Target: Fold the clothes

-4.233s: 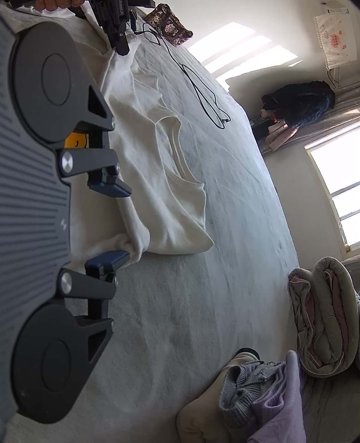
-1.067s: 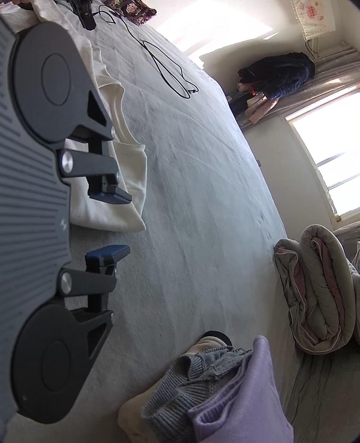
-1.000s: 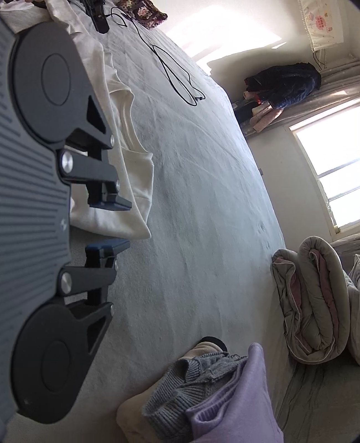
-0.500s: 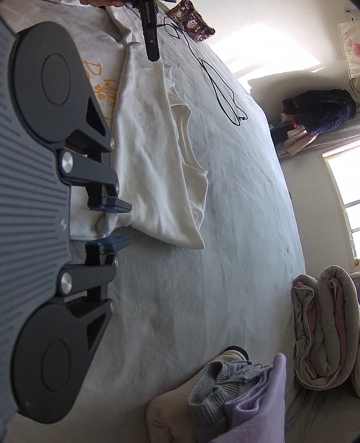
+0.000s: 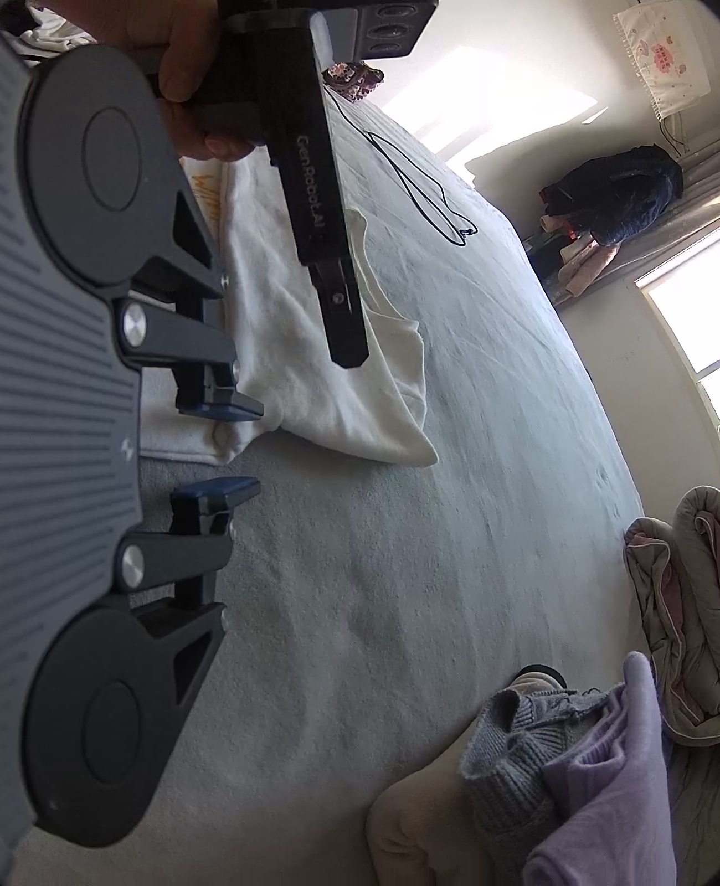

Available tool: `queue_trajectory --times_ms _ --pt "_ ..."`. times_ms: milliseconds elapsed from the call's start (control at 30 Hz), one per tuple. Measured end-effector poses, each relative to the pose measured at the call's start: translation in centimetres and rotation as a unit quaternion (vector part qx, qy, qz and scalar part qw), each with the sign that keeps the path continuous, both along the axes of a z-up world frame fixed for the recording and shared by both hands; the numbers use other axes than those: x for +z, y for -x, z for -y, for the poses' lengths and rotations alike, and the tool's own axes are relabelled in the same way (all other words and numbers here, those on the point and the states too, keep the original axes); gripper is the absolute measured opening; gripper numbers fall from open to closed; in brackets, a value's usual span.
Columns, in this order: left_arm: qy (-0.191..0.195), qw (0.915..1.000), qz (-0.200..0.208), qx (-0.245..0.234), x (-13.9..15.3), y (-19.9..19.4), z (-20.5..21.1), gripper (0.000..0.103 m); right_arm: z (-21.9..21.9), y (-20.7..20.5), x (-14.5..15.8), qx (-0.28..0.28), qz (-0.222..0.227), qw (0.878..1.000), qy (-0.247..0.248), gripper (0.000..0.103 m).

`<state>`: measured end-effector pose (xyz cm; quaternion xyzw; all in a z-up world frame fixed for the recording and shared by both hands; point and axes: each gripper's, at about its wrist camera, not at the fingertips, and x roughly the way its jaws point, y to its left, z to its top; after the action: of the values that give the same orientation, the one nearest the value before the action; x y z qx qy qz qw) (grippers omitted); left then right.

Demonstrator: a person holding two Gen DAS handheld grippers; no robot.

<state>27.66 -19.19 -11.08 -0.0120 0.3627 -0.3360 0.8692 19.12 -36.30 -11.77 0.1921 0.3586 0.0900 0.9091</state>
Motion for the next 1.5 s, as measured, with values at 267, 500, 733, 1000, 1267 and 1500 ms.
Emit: queue_trajectory --times_ms 267,500,733,1000,1267,1500 --pt "-0.023 0.9994 0.006 0.026 0.9 1.8 -0.8 0.027 0.4 0.3 0.6 -0.007 0.006 1.0 0.004 0.031" --pt "-0.035 0.9956 0.017 0.085 2.0 3.6 -7.7 0.029 -1.1 0.0 1.6 0.007 0.023 1.0 0.0 0.033" --pt "-0.119 0.9691 -0.046 0.211 1.8 1.6 -15.2 0.035 -2.8 -3.0 0.9 0.01 -0.039 0.999 0.03 0.039" --pt "-0.099 0.9595 -0.093 0.247 3.9 3.6 -19.2 0.072 -4.6 -2.5 2.9 -0.012 -0.074 0.995 0.063 0.055" --pt "-0.087 0.9499 -0.125 0.273 4.3 7.1 -23.3 0.08 -6.4 0.4 4.2 -0.016 -0.08 0.994 0.077 0.069" --pt "-0.056 0.937 -0.139 0.315 4.5 9.3 -28.2 0.084 -8.1 1.9 4.3 -0.015 -0.099 0.992 0.079 0.075"
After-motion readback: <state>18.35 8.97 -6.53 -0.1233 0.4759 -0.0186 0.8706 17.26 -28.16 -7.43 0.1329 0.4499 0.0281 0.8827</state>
